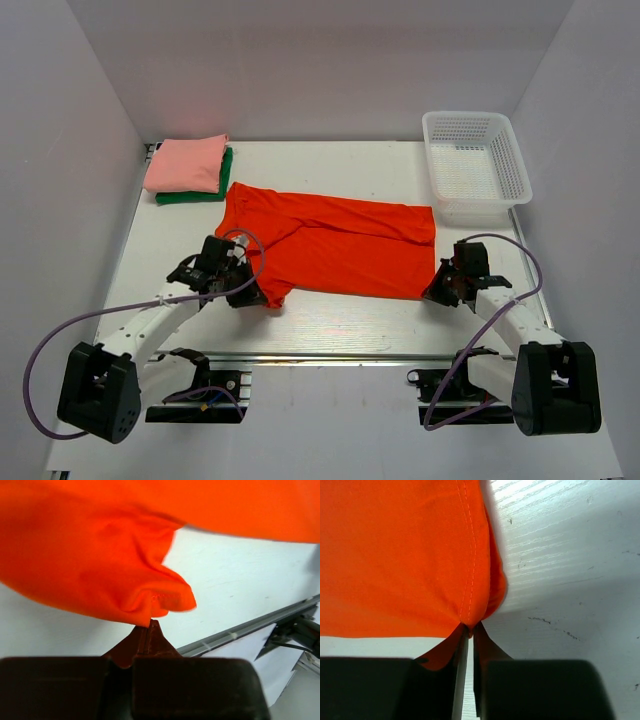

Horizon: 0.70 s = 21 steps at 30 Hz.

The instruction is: Fold and stack the t-shirts

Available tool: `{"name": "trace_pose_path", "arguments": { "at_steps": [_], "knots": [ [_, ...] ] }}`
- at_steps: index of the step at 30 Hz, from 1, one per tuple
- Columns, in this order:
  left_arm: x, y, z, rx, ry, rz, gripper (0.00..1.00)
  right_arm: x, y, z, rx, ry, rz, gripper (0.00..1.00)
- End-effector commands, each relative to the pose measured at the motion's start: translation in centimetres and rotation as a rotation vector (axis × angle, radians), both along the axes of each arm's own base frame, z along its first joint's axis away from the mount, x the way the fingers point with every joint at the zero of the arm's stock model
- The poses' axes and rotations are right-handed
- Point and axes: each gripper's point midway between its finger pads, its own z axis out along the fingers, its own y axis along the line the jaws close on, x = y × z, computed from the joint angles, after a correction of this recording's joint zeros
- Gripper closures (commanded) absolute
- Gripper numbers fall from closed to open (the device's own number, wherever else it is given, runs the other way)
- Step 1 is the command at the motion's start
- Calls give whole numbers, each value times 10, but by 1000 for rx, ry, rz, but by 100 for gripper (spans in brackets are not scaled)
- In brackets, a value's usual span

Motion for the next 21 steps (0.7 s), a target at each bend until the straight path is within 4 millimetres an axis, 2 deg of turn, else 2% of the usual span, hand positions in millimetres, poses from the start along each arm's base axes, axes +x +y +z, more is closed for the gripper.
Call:
{"name": "trace_pose_path", "arguments": {
  "at_steps": [1,2,7,8,9,13,14,15,17,18,19,21],
  "knots": [
    [19,-15,29,-57,-93,-61,100,14,1,14,-2,-45,9,91],
    [28,-15,36,-45,-121,-62,100,15,0,15,-5,-48,12,100],
    [51,-11,52,-10,-176,-28,100,31,4,30,-4,-85,44,100],
    [58,-11,62,-17,-200,-18,100,32,5,30,-3,-77,47,100],
    [66,-6,62,16,-213,8,100,34,4,31,-3,-77,45,100],
    [92,-2,75,62,-263,55,100,56,5,48,-13,-117,50,100],
    [102,-4,84,60,-292,64,100,59,4,50,-15,-121,46,100],
    [109,-1,81,88,-287,82,100,66,3,55,-21,-132,41,100],
    [125,4,90,127,-313,119,100,73,0,61,-39,-144,30,100],
    [129,7,86,151,-300,130,100,78,-1,63,-48,-145,27,100],
    [138,11,94,168,-319,145,100,80,-3,64,-56,-144,20,100],
    [148,19,97,215,-332,183,100,89,-5,71,-65,-154,9,100]
  ]
}}
